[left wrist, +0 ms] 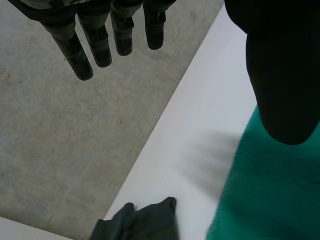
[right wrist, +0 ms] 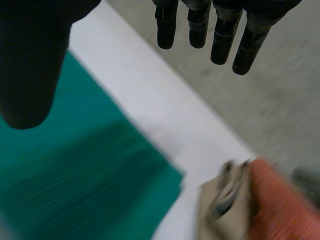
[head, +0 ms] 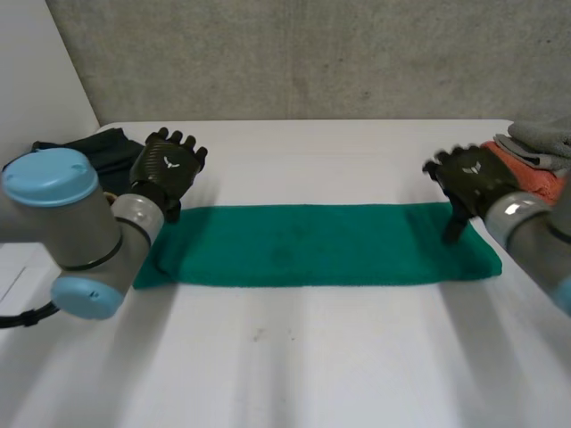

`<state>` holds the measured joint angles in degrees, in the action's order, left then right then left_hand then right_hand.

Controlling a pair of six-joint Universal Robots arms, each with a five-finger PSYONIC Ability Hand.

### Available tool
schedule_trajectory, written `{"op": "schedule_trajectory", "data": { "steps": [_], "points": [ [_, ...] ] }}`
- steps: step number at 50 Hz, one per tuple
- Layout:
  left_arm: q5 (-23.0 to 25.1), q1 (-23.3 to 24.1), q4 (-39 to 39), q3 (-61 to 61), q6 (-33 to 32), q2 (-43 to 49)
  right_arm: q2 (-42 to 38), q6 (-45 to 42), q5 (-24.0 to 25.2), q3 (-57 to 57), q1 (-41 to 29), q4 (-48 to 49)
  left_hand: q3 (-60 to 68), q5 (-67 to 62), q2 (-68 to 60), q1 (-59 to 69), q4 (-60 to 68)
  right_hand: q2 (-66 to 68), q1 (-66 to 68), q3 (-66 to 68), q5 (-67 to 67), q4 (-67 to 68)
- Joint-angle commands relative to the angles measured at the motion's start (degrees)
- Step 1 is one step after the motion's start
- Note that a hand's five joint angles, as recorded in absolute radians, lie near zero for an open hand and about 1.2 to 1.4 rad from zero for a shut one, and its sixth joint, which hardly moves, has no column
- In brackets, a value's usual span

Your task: Fold the laundry.

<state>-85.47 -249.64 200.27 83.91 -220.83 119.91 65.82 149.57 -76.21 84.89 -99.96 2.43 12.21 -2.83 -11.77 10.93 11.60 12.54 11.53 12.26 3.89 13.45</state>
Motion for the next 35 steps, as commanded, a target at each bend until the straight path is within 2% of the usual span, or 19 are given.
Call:
{"op": "schedule_trajectory", "data": {
  "steps": [1,11,18,19,20,21,26,35],
  "points": [
    [0.3,0.3,0.3,7.9,6.3,-5.7,2.2,0.4,8.0,7.1,8.9,-5.8,-2.2,2.8,1.8,-0.9,-1.6,5.9,6.9,6.2,4.6,5.0],
    [0.3,0.7,0.3,9.3,6.8,-5.6,-4.4,-4.6,7.6,8.8,10.8,3.1,-2.2,2.8,1.8,-0.9,-1.6,10.5,11.5,10.8,9.1,9.6],
    [0.3,0.7,0.3,9.4,6.9,-5.2,-9.5,-6.4,7.7,7.0,11.1,6.3,-2.2,2.8,1.8,-0.9,-1.6,29.8,30.8,30.1,28.5,28.9],
    [0.3,0.7,0.3,9.4,6.9,-5.2,-9.8,-6.4,7.8,6.8,11.1,6.3,-2.2,2.8,1.8,-0.9,-1.6,34.8,35.8,35.1,33.5,33.9],
    [0.3,0.7,0.3,9.7,6.9,-5.2,-10.5,-6.5,7.8,6.3,11.2,6.4,-2.2,2.8,1.8,-0.9,-1.6,56.9,57.9,57.1,55.5,56.0],
    [0.3,0.7,0.4,9.8,6.9,-5.2,-10.5,-6.6,7.7,6.1,11.2,6.5,-2.2,2.8,1.8,-0.9,-1.6,67.4,68.4,67.6,66.0,66.4],
    [0.3,0.6,0.3,10.1,6.9,-5.8,-9.4,-6.9,7.6,6.9,13.4,7.2,-2.2,2.8,1.8,-0.9,-1.6,67.5,68.5,67.7,66.1,66.6],
    [0.2,0.4,0.1,10.7,7.0,-8.3,1.3,-9.9,7.9,13.0,19.3,8.7,-2.2,2.8,1.8,-0.9,-1.6,67.5,68.5,67.7,66.1,66.6]
  ]
}}
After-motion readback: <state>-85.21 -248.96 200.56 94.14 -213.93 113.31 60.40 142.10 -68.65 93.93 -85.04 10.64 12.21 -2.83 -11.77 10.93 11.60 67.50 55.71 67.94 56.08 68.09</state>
